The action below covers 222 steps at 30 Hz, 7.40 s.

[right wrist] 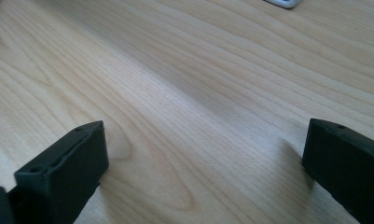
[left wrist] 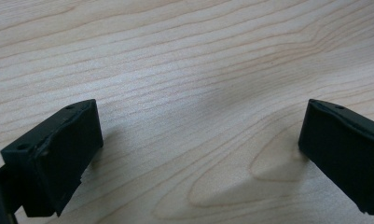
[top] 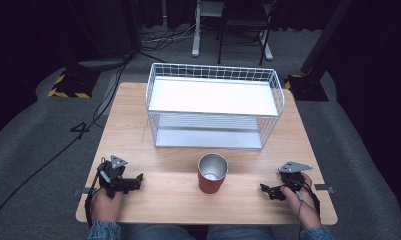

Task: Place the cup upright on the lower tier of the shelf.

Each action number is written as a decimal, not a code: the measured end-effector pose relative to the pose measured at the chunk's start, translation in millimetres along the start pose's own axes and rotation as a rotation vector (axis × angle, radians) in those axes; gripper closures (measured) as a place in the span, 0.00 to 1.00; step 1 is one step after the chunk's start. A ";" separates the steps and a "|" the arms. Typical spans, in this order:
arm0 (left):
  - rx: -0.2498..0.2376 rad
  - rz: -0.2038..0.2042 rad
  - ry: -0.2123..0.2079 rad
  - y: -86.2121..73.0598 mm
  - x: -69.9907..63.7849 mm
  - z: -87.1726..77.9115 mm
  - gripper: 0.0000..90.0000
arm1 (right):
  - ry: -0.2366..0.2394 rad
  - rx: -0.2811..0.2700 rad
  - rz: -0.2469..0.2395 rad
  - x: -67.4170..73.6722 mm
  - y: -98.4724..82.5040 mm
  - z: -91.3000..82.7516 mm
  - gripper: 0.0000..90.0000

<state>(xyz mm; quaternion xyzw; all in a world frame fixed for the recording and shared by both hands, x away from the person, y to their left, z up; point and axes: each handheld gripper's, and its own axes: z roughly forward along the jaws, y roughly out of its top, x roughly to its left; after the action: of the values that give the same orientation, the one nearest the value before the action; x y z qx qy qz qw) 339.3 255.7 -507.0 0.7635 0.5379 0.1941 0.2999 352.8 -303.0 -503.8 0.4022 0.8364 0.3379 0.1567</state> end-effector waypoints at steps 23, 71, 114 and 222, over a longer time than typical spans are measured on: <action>-0.001 0.000 -0.001 0.0 0.0 0.1 0.00 | 0.177 -0.233 0.043 17.3 7.6 -24.9 0.17; 0.000 -0.006 0.008 -1.1 -0.3 -1.0 0.00 | 0.337 -0.321 -0.095 120.8 46.0 25.0 0.17; 0.000 -0.006 0.008 -1.1 -0.3 -1.0 0.00 | 0.275 -0.288 -0.068 146.3 73.0 68.3 0.15; 0.000 -0.009 0.007 -0.8 -0.2 -0.7 0.00 | -0.107 -0.435 0.055 81.7 185.8 146.3 0.18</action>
<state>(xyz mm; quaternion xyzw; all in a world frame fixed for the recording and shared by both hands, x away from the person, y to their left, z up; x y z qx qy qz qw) 338.2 255.9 -507.0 0.7606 0.5422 0.1953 0.2989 485.0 -91.8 -480.3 0.3989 0.7229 0.4927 0.2749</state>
